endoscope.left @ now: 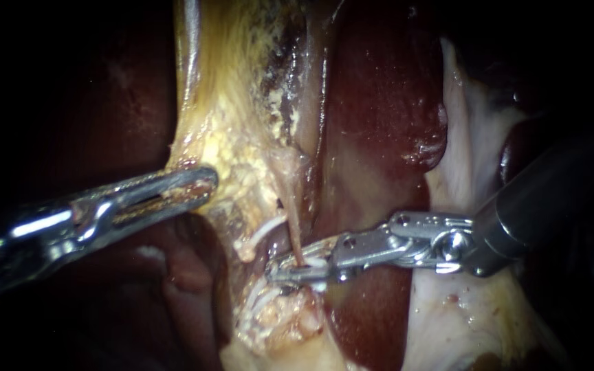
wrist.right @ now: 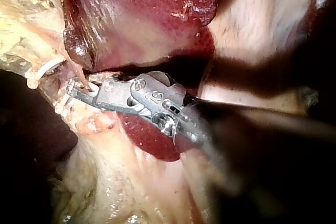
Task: Clipping second clip right tube
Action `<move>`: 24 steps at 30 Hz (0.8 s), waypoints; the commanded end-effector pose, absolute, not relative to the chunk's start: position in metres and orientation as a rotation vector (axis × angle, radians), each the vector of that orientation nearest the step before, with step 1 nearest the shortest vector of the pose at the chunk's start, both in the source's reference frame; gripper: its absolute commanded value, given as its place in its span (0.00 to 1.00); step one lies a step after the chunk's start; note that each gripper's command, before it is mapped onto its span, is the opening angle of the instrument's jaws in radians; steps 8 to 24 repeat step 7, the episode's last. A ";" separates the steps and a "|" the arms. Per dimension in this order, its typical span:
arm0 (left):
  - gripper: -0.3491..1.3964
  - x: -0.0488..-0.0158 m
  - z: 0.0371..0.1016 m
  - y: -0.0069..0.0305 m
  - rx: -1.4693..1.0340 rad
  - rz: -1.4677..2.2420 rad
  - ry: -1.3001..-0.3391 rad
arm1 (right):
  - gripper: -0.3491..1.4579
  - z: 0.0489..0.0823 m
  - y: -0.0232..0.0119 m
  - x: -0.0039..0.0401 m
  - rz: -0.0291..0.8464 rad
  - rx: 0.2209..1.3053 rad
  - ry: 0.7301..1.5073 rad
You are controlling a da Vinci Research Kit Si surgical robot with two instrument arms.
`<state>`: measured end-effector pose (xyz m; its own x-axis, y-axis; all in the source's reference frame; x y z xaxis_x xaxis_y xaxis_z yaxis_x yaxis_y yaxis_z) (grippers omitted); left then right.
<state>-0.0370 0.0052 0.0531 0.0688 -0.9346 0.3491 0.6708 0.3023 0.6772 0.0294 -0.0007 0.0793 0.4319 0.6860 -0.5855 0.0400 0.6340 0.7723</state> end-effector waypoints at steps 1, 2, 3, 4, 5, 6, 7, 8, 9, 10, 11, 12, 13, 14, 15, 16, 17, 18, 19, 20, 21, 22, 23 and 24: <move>0.00 -0.0370 0.0531 0.0052 0.382 -1.253 -0.849 | 0.00 0.0793 -0.0007 0.0294 0.464 0.807 1.064; 0.00 -0.0370 0.0531 0.0052 0.382 -1.253 -0.849 | 0.00 0.0793 -0.0006 0.0294 0.464 0.807 1.064; 0.00 -0.0370 0.0531 0.0052 0.382 -1.253 -0.849 | 0.00 0.0793 -0.0006 0.0294 0.464 0.807 1.064; 0.00 -0.0370 0.0531 0.0052 0.382 -1.253 -0.849 | 0.00 0.0793 -0.0006 0.0294 0.464 0.807 1.064; 0.00 -0.0370 0.0531 0.0052 0.382 -1.253 -0.849 | 0.00 0.0793 -0.0006 0.0294 0.464 0.807 1.064; 0.00 -0.0370 0.0531 0.0052 0.382 -1.253 -0.849 | 0.00 0.0793 -0.0006 0.0293 0.462 0.809 1.064; 0.00 -0.0370 0.0531 0.0052 0.382 -1.253 -0.849 | 0.00 0.0793 -0.0007 0.0293 0.462 0.810 1.064; 0.00 -0.0370 0.0531 0.0052 0.382 -1.253 -0.849 | 0.00 0.0793 -0.0007 0.0293 0.462 0.810 1.064; 0.00 -0.0370 0.0531 0.0052 0.382 -1.253 -0.849 | 0.00 0.0793 -0.0007 0.0293 0.462 0.810 1.064; 0.00 -0.0370 0.0531 0.0052 0.382 -1.253 -0.849 | 0.00 0.0793 -0.0007 0.0293 0.462 0.810 1.064; 0.00 -0.0370 0.0531 0.0052 0.382 -1.253 -0.849 | 0.00 0.0793 -0.0007 0.0293 0.462 0.810 1.064; 0.00 -0.0370 0.0531 0.0052 0.382 -1.253 -0.849 | 0.00 0.0793 -0.0007 0.0293 0.462 0.810 1.064; 0.00 -0.0370 0.0531 0.0052 0.382 -1.253 -0.849 | 0.00 0.0793 -0.0007 0.0293 0.462 0.810 1.064; 0.00 -0.0370 0.0531 0.0052 0.382 -1.253 -0.849 | 0.00 0.0793 -0.0007 0.0293 0.462 0.810 1.064; 0.00 -0.0370 0.0531 0.0052 0.382 -1.253 -0.849 | 0.00 0.0793 -0.0007 0.0293 0.462 0.810 1.064; 0.00 -0.0370 0.0531 0.0052 0.382 -1.253 -0.849 | 0.00 0.0793 -0.0007 0.0293 0.462 0.810 1.064; 0.00 -0.0370 0.0531 0.0052 0.382 -1.253 -0.849 | 0.00 0.0793 -0.0007 0.0293 0.462 0.810 1.064; 0.00 -0.0370 0.0531 0.0052 0.382 -1.253 -0.849 | 0.00 0.0793 -0.0007 0.0293 0.462 0.810 1.064; 0.00 -0.0370 0.0531 0.0052 0.382 -1.253 -0.849 | 0.00 0.0793 -0.0007 0.0293 0.462 0.810 1.064; 0.00 -0.0370 0.0531 0.0052 0.382 -1.253 -0.849 | 0.00 0.0793 -0.0007 0.0293 0.462 0.810 1.064; 0.00 -0.0370 0.0531 0.0052 0.382 -1.253 -0.849 | 0.00 0.0793 -0.0007 0.0293 0.462 0.810 1.064; 0.00 -0.0370 0.0531 0.0052 0.382 -1.253 -0.849 | 0.00 0.0793 -0.0007 0.0293 0.462 0.810 1.064; 0.00 -0.0370 0.0531 0.0052 0.382 -1.253 -0.849 | 0.00 0.0793 -0.0007 0.0293 0.462 0.810 1.064; 0.00 -0.0370 0.0531 0.0052 0.382 -1.253 -0.849 | 0.00 0.0793 -0.0007 0.0293 0.462 0.810 1.064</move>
